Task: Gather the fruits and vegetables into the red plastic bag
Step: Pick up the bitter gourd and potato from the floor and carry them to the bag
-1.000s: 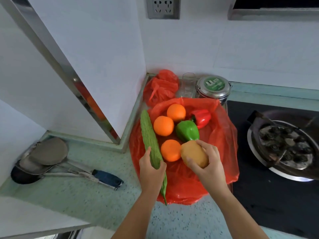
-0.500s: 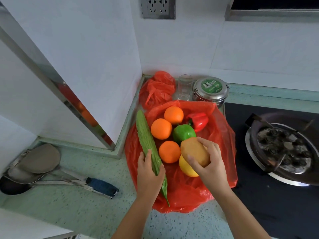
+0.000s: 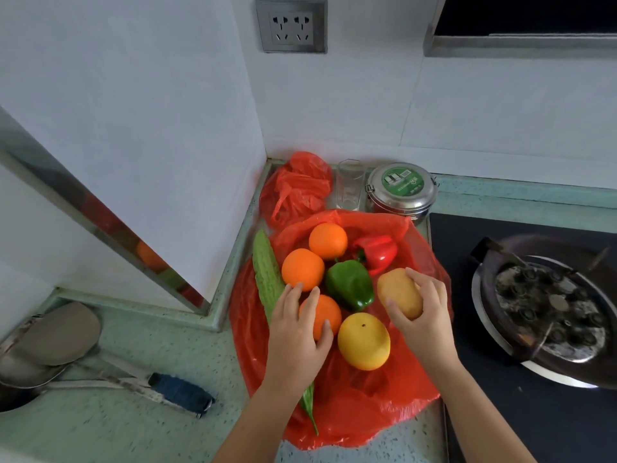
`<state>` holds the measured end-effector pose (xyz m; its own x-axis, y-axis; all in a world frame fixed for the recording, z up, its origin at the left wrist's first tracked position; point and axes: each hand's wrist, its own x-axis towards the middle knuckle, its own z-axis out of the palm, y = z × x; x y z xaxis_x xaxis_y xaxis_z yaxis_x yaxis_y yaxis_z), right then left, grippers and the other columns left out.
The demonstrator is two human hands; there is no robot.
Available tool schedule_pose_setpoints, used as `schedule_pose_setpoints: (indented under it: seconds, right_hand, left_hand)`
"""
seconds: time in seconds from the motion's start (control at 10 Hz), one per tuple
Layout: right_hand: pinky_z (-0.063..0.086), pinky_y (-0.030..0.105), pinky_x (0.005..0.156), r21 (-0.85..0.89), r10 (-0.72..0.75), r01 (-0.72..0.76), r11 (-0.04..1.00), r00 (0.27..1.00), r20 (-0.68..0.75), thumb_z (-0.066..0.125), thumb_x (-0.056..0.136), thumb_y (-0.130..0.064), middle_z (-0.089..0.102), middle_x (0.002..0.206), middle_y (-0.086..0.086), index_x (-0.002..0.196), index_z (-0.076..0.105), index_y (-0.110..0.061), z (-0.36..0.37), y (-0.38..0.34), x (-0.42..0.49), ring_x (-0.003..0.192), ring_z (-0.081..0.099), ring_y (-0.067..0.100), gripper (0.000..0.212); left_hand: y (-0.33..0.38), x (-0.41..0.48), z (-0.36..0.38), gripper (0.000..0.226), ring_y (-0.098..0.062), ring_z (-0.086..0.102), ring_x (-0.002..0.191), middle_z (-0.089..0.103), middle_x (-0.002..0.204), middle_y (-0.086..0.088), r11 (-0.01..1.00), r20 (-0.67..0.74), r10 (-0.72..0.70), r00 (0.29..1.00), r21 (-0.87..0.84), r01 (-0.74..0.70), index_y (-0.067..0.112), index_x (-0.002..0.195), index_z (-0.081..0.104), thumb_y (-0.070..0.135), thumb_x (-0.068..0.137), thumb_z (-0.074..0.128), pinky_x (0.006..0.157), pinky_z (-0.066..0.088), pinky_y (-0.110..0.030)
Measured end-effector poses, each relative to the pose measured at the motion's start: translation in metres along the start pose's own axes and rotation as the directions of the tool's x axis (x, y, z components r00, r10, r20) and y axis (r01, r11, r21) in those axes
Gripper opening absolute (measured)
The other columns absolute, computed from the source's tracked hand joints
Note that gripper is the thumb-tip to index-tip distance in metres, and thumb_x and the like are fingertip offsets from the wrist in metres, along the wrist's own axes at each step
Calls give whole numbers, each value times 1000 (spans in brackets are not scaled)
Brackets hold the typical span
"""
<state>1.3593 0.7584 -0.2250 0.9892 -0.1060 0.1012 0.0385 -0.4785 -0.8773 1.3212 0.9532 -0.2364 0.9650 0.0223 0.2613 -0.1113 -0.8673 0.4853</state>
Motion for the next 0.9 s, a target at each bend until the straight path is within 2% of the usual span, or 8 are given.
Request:
schedule_pose_setpoints:
  seconds: [0.1,0.3,0.7,0.9]
  right_hand:
    - [40,30,91,2,21,-21,1000,1000,17,69,79,-17,35,124,-4,125,45,-23,6,9,8,110,38,8,53]
    - [31,24,92,-28,42,-40,999,998,54,69,80,-19,34,131,2,128,44,-19,16,26,15,116,37,11,55]
    - [30,27,98,-121,37,-28,992,997,75,71,78,-26,33,139,3,133,40,-18,20,40,12,129,32,16,64]
    - [31,27,98,-107,29,-23,994,998,59,71,78,-25,34,138,3,134,39,-17,19,38,7,128,32,17,65]
  left_hand:
    - [4,7,3,46,-35,44,123,54,125,-17,999,-11,35,999,7,-35,8,123,55,32,85,46,98,39,-41]
    - [7,14,11,44,-36,48,120,56,123,-16,998,-38,65,997,9,-65,7,121,57,30,84,48,97,42,-44]
    - [8,18,20,44,-34,46,122,54,125,-16,995,-12,94,995,-13,-94,7,123,54,29,86,47,93,47,-49]
    - [9,17,19,44,-35,47,121,55,124,-16,994,-7,105,994,-23,-105,7,122,55,29,85,47,92,47,-50]
